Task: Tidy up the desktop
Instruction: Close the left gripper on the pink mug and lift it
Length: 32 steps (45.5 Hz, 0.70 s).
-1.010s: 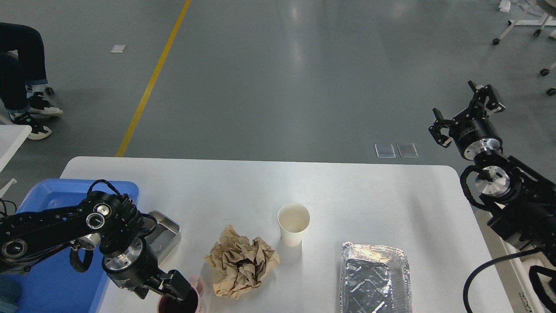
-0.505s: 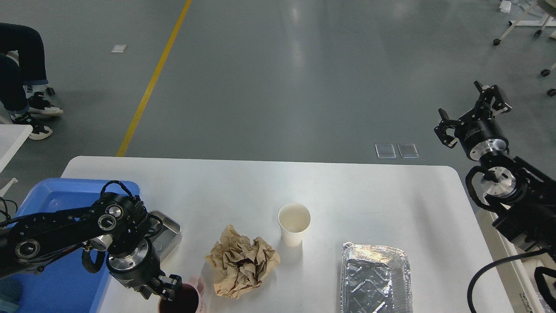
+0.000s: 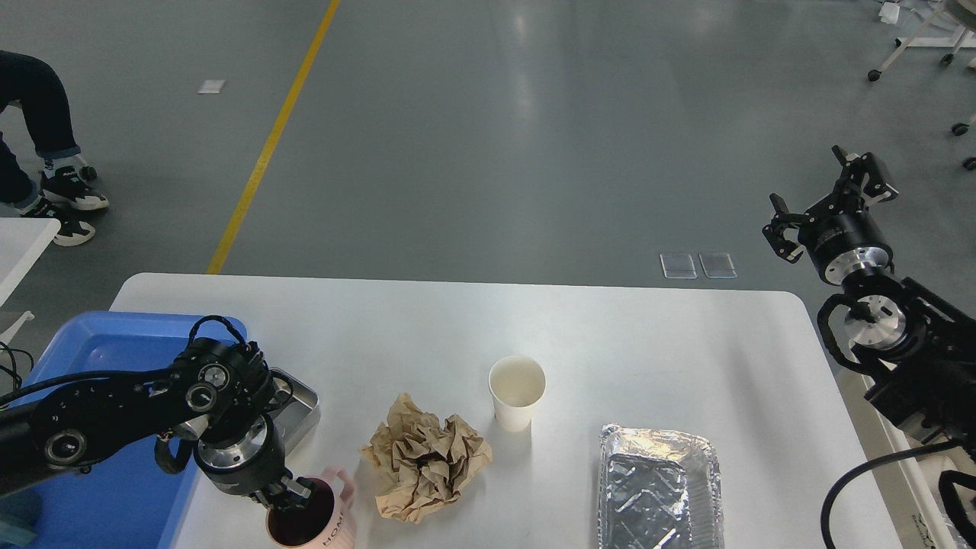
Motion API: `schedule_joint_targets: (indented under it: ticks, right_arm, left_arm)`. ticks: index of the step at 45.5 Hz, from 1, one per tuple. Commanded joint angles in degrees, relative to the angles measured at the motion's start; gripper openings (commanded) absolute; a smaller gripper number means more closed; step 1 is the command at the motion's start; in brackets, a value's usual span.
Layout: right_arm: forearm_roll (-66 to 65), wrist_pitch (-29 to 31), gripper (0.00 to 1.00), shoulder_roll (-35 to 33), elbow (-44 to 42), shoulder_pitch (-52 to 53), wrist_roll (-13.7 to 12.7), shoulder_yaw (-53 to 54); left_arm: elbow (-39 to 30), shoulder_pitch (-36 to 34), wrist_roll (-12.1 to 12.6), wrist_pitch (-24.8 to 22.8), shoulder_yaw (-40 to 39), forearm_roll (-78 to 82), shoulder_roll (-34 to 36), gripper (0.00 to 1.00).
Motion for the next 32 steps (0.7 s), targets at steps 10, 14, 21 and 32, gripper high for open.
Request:
schedule_joint_targets:
  ticks: [10,14,21,32]
  right_arm:
    - [0.0,0.1,1.0,-0.1,0.0,0.0,0.0,0.0]
    - [0.0,0.1,1.0,-0.1,0.0,0.0,0.0,0.0]
    - [0.0,0.1,1.0,-0.3,0.0,0.0,0.0,0.0]
    - [0.0,0.1,1.0,-0.5,0.0,0.0,0.0,0.0]
  left_arm:
    - [-0.2,0.0,-0.2,0.0,-2.9,0.4,-1.1,0.0]
    - [-0.7,-0.3,-0.4,0.0,-3.4,0.3,-1.1,0.0]
    - [-0.7,-0.7,-0.6,0.0,-7.5,-0.2,-1.4,0.0]
    - [-0.4,0.3,-1.7,0.0,-19.5,-0.2,0.6,0.0]
